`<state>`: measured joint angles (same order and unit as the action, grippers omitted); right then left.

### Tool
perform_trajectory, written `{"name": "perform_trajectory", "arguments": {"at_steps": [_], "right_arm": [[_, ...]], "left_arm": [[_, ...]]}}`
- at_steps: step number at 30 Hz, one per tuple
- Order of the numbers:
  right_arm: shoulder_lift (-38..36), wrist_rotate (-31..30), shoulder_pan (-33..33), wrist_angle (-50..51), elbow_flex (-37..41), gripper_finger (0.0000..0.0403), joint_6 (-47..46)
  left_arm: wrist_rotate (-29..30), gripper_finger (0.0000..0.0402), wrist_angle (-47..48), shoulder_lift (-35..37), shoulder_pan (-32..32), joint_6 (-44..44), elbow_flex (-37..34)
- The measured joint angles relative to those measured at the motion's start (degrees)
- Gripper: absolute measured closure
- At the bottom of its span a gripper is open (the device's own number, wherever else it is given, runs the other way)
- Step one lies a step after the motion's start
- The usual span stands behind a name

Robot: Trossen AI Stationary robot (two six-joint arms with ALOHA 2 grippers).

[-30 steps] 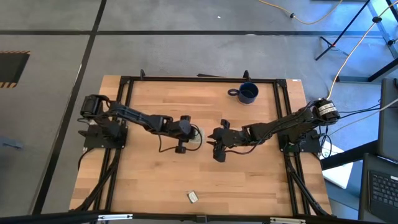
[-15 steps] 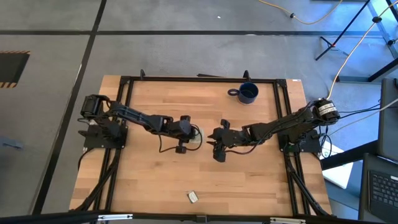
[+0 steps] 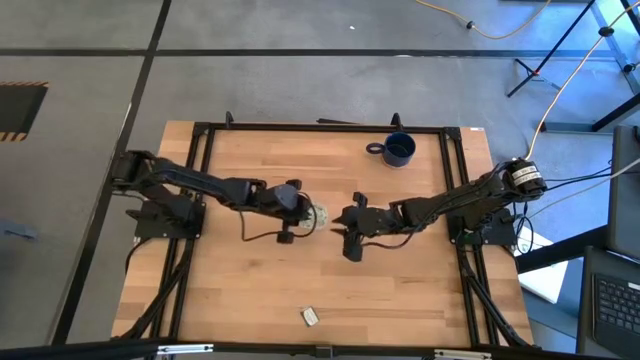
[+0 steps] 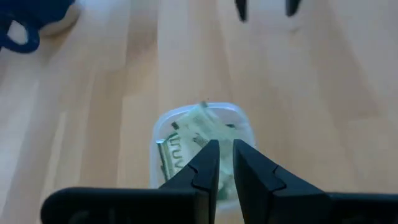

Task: Pick and place Stevia / Truvia into bins
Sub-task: Put the green stevia packet into the container

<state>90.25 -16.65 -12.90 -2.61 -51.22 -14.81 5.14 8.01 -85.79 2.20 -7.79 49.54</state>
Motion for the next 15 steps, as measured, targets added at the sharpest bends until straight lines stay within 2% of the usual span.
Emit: {"name": "perform_trajectory", "arguments": {"at_steps": [3, 5, 9, 15], "right_arm": [[0.0, 6.1, -1.6, -3.7, 0.0, 0.0286, 4.2], [0.0, 9.0, -3.2, -6.2, 0.0, 0.0286, 7.6], [0.0, 9.2, -6.0, -10.2, 0.0, 0.0286, 11.8], [3.6, 9.2, -9.1, -13.7, -1.3, 0.0286, 14.9]], "left_arm": [[-2.4, 0.0357, 2.1, 4.2, 1.4, 0.1, -0.7], [-4.0, 0.0355, 0.3, 6.9, 2.9, 0.4, -2.1], [-6.7, 0.0354, -5.1, 11.7, 6.7, 2.6, -5.7], [-6.6, 0.0354, -18.0, 16.8, 12.7, 5.3, -13.5]]}}
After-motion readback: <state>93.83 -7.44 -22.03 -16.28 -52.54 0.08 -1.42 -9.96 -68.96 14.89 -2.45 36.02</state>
